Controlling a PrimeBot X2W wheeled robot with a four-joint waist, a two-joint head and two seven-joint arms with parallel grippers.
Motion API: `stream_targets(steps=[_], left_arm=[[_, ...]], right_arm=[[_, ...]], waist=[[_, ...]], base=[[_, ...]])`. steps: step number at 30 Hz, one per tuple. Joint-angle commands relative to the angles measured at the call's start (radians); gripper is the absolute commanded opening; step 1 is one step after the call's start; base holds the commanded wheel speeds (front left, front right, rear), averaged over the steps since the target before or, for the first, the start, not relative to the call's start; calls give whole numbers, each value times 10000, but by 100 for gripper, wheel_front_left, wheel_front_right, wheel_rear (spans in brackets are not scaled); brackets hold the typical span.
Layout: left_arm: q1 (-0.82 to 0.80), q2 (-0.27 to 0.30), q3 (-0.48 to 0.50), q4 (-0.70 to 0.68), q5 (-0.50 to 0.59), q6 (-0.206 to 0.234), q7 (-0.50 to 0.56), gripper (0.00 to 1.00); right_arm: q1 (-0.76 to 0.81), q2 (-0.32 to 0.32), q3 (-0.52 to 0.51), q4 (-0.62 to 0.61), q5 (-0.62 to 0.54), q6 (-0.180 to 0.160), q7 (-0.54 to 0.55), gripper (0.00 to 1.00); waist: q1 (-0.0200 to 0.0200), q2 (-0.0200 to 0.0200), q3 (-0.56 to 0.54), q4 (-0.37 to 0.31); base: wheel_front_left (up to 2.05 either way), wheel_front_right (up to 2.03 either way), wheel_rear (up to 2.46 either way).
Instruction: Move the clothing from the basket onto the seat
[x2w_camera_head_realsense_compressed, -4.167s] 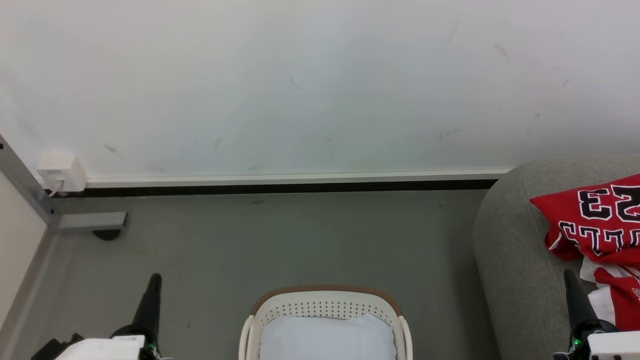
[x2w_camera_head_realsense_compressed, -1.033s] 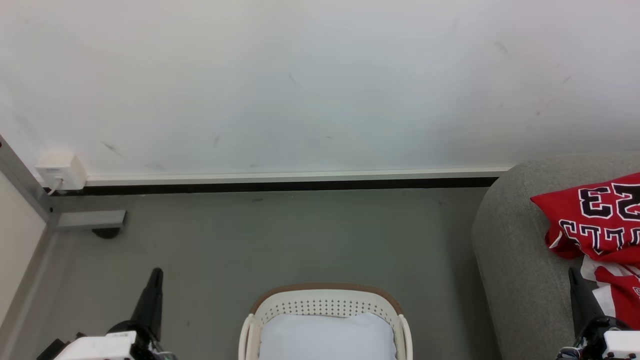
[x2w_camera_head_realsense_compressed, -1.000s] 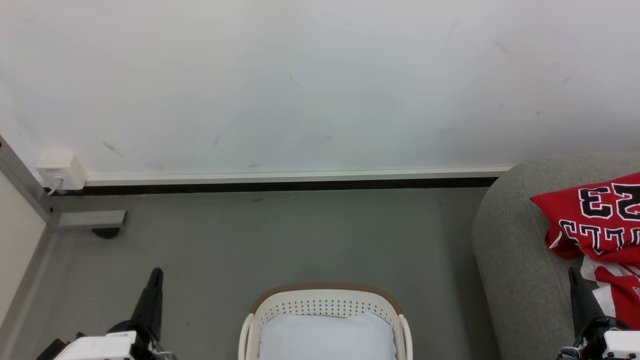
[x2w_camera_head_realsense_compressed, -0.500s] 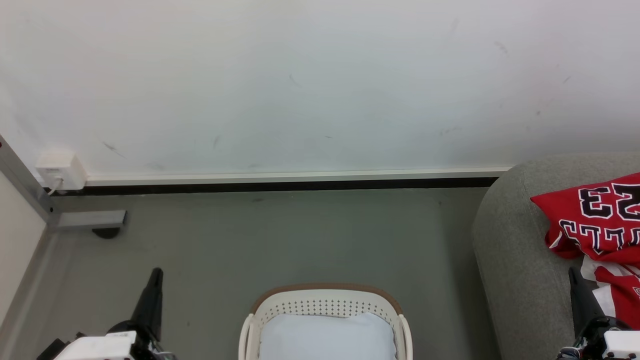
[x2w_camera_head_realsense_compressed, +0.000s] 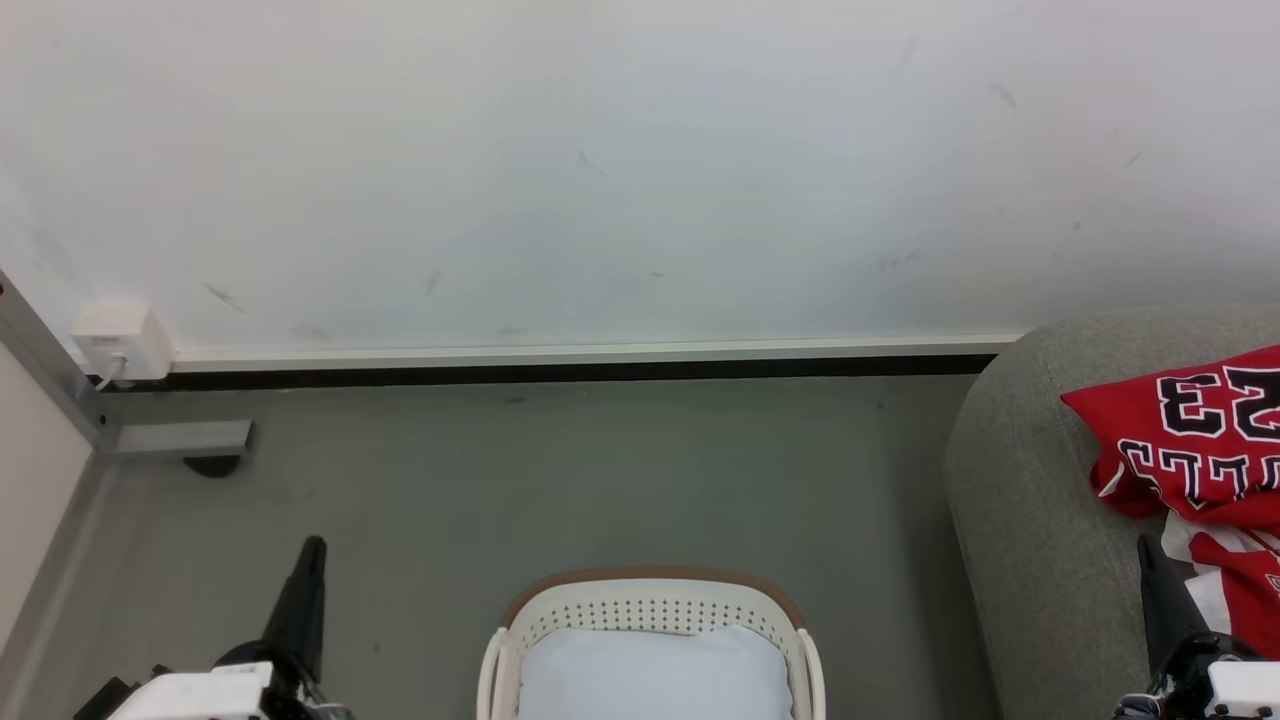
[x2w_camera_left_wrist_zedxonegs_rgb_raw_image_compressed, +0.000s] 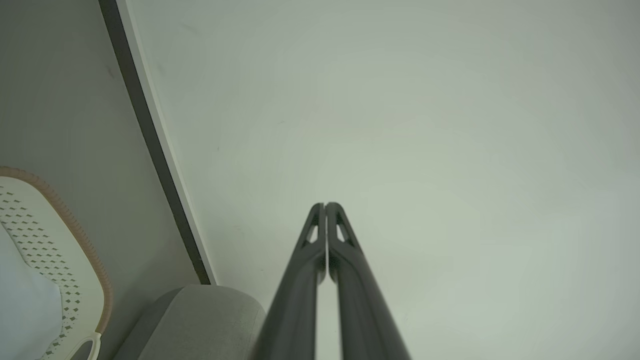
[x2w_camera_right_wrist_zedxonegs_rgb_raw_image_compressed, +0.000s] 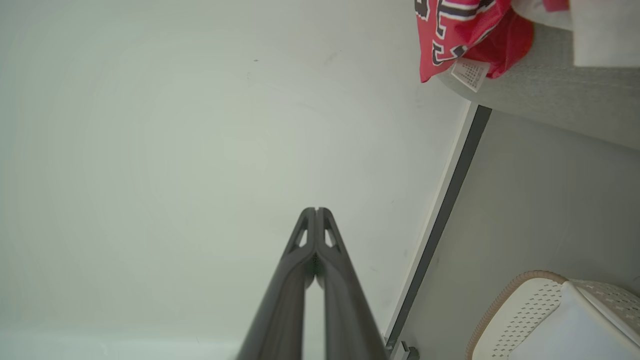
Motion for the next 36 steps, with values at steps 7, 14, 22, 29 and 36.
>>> stream_targets(steps=[7,14,22,29,36], left_arm=[[-87,16,17,-25,-140,14,36,0],[-87,16,16,-25,-140,14,36,0],[-87,16,16,-25,-140,14,35,0],[-87,16,16,-26,-140,14,35,0],[-87,16,16,-26,-140,14,35,0]], right_arm=[[-128,10,-45,-34,-70,-21,32,0],[-128,10,-48,-34,-74,-21,35,0],[-129,9,-50,-34,-76,-21,36,0],[-129,12,-52,-34,-78,-21,39,0],[-129,12,-53,-34,-78,-21,41,0]], waist=[[0,0,0,0],[0,0,0,0],[0,0,0,0],[0,0,0,0],[0,0,0,0]], base=[[0,0,0],[0,0,0],[0,0,0],[0,0,0],[0,0,0]])
